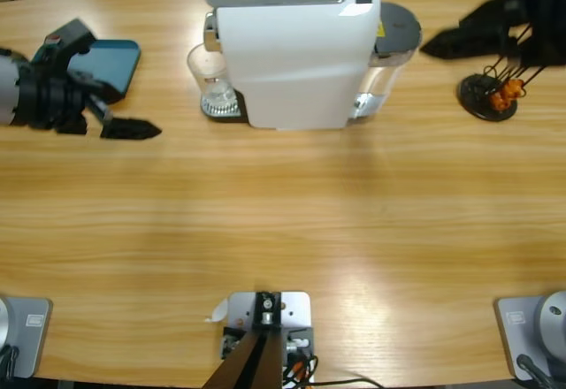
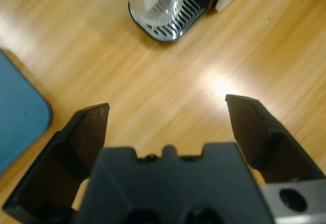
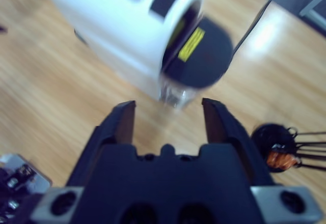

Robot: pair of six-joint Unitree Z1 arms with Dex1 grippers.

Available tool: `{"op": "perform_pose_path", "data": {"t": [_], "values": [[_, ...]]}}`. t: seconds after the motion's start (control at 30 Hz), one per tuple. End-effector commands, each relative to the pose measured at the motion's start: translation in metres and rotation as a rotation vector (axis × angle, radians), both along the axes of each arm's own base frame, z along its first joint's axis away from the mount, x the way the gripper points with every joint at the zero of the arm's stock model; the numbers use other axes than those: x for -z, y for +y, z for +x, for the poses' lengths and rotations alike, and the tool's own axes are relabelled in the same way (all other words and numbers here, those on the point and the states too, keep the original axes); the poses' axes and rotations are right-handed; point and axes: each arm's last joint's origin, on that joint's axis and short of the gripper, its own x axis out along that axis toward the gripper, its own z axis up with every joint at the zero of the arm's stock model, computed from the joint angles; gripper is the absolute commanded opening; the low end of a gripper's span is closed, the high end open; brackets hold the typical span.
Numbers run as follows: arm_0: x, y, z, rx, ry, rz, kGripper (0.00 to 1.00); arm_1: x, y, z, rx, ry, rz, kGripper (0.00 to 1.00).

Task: Pour coffee

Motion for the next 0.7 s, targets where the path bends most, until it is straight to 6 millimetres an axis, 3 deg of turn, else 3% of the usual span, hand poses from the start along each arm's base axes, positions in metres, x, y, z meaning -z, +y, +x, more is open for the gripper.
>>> {"op": "perform_pose_path", "data": {"t": [0.03, 0.23, 0.47, 0.7], "values": [[0.011, 0.009, -0.039, -0.068, 0.069, 0.017, 0.991, -0.046, 0.023, 0.058, 0.078, 0.03, -0.055, 0.0], [0.015, 0.004, -0.047, -0.118, 0.109, -0.006, 0.991, -0.065, 0.044, 0.1, 0.068, 0.15, -0.039, 0.0], [0.007, 0.006, -0.053, -0.043, 0.049, -0.019, 0.996, -0.038, 0.061, 0.122, 0.036, 0.272, -0.066, 0.0], [0.013, 0.0, -0.047, -0.018, 0.036, -0.012, 0.996, -0.025, 0.071, 0.138, 0.043, 0.287, -0.086, 0.0]]}}
